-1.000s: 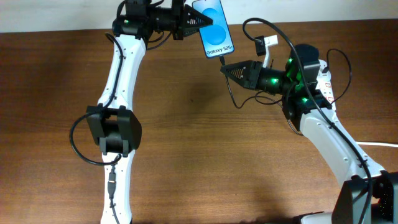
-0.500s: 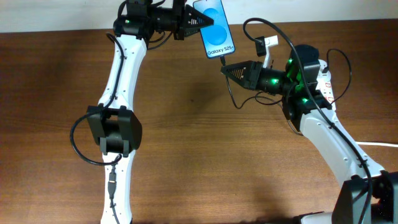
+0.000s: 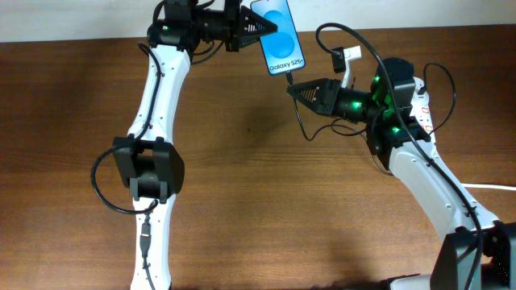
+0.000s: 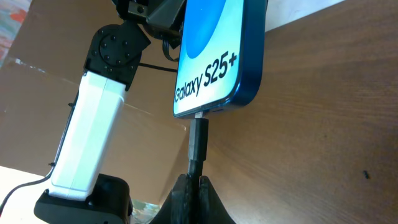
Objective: Plug charger to phone and switch on socket
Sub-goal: 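Open the right gripper off the plug and pull it back right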
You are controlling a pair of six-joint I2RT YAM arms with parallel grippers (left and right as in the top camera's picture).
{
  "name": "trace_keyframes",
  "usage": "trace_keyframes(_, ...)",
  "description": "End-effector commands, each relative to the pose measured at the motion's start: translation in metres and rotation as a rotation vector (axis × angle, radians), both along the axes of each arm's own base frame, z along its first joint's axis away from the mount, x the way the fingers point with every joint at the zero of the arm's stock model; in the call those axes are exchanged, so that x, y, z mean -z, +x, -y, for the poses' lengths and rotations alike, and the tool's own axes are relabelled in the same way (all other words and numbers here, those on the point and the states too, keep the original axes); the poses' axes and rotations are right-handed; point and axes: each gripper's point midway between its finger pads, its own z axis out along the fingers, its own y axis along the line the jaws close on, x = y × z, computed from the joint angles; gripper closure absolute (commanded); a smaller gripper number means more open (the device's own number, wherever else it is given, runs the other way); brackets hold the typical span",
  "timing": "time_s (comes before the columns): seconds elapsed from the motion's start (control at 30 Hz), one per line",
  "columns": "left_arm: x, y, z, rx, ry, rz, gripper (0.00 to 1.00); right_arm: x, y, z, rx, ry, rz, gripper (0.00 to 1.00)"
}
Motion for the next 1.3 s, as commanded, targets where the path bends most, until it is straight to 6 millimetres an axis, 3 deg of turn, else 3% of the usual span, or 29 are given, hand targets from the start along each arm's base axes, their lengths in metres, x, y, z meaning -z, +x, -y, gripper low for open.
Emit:
trace_keyframes(0.0, -0.012, -0.023, 0.012, 0.106, -0.04, 0.022, 1.0, 0.004, 0.013, 0.01, 0.06, -0.016, 0.01, 0.96)
trace_keyframes(0.2, -0.012, -0.015, -0.001, 0.08, -0.04, 0.023, 1.0, 0.006, 0.001, 0.004, -0.01, 0.0, -0.019, 0.95)
trace_keyframes(0.3, -0.012, -0.013, -0.005, 0.071, -0.04, 0.023, 1.0, 0.007, -0.002, 0.003, -0.024, 0.003, -0.031, 0.85)
trace_keyframes(0.4, -0.012, -0.012, -0.007, 0.066, -0.04, 0.023, 1.0, 0.009, -0.003, 0.003, -0.025, 0.002, -0.045, 0.65)
trace_keyframes(0.57, -0.012, -0.012, -0.007, 0.065, -0.039, 0.024, 1.0, 0.008, -0.005, 0.003, -0.041, 0.007, -0.044, 0.59)
trace_keyframes(0.67, -0.012, -0.012, -0.007, 0.066, -0.043, 0.043, 1.0, 0.006, -0.002, 0.012, -0.027, 0.011, -0.04, 0.57)
trace_keyframes(0.83, -0.003, -0.009, -0.007, 0.06, -0.04, 0.052, 1.0, -0.019, 0.003, 0.051, -0.014, 0.073, 0.019, 0.53)
trace_keyframes(0.9, 0.014, -0.006, -0.007, 0.052, -0.032, 0.03, 1.0, -0.031, 0.003, 0.072, 0.005, 0.09, 0.049, 0.52)
trace_keyframes(1.03, 0.059, -0.001, -0.005, 0.023, 0.002, -0.063, 1.0, -0.033, 0.005, 0.09, 0.033, 0.093, 0.05, 0.5)
trace_keyframes(1.17, 0.13, 0.005, -0.007, -0.074, 0.11, -0.222, 1.0, -0.032, 0.005, 0.091, 0.038, 0.091, 0.052, 0.49)
trace_keyframes(1.27, 0.168, 0.007, -0.01, -0.14, 0.189, -0.29, 1.0, -0.032, 0.006, 0.091, 0.04, 0.084, 0.065, 0.45)
